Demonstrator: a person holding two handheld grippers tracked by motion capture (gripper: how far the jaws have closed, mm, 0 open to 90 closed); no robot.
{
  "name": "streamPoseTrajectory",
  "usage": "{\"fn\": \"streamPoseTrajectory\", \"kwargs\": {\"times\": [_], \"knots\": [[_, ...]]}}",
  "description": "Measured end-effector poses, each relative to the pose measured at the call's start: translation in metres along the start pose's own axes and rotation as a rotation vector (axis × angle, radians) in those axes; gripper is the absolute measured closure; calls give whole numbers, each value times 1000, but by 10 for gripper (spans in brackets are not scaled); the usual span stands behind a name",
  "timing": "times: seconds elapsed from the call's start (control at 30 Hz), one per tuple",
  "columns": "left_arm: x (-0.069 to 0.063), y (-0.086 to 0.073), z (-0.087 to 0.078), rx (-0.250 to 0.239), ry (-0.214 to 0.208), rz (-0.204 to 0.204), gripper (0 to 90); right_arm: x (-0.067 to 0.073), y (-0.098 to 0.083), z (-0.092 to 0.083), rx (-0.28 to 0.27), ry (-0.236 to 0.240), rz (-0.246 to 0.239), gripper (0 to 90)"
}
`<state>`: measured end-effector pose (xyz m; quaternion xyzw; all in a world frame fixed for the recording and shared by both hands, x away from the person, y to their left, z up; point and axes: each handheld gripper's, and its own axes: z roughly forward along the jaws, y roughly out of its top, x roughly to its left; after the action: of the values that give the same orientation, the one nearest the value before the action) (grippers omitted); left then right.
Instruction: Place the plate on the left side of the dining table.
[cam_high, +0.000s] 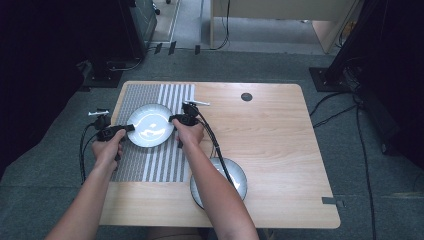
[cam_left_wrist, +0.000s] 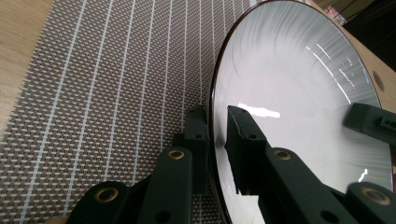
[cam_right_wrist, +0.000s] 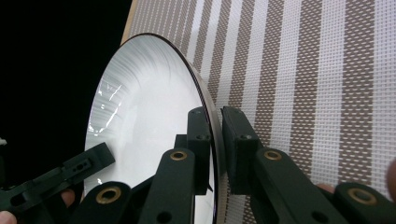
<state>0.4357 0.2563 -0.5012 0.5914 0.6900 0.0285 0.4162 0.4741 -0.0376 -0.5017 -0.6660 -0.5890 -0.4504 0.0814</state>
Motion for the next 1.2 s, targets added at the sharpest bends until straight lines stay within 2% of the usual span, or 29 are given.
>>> {"fn": "streamPoseTrajectory", "kwargs": {"times": [0.17, 0.27, 0.3, 0.4, 0.47, 0.57, 0.63, 0.7, 0.8, 0.93, 1.03, 1.2], "knots": [[0, -2, 3, 25, 1, 9, 789, -4, 0, 2, 2, -22, -15, 824], [1, -2, 4, 26, 3, 10, 785, -6, -1, 5, 1, -14, -23, 784], [1, -2, 3, 20, -8, 6, 775, -7, -2, 6, -3, -12, -33, 767], [0, -2, 2, 8, -25, 12, 715, -10, -3, 8, 4, -8, -54, 702], [0, -2, 1, 5, -31, 26, 684, -11, -2, 6, -32, 6, -54, 661], [0, -1, -3, -20, -40, 23, 626, -8, 3, -1, -83, -1, -69, 601], [0, 0, -8, -49, -47, 33, 596, -7, 7, -6, -99, 0, -80, 567], [0, 1, -13, -76, -56, 33, 539, -7, 9, -11, -108, -6, -113, 547], [0, 2, -20, -93, -15, 45, 424, -8, 11, -19, -120, -8, -164, 527], [3, 2, -28, -102, -11, 49, 336, -10, 13, -31, -136, 8, -198, 516], [6, -3, -36, -110, -21, 55, 349, -13, 14, -39, -136, 14, -210, 515], [6, -12, -46, -116, -19, 98, 346, -24, 15, -56, -149, 38, -212, 502]]}}
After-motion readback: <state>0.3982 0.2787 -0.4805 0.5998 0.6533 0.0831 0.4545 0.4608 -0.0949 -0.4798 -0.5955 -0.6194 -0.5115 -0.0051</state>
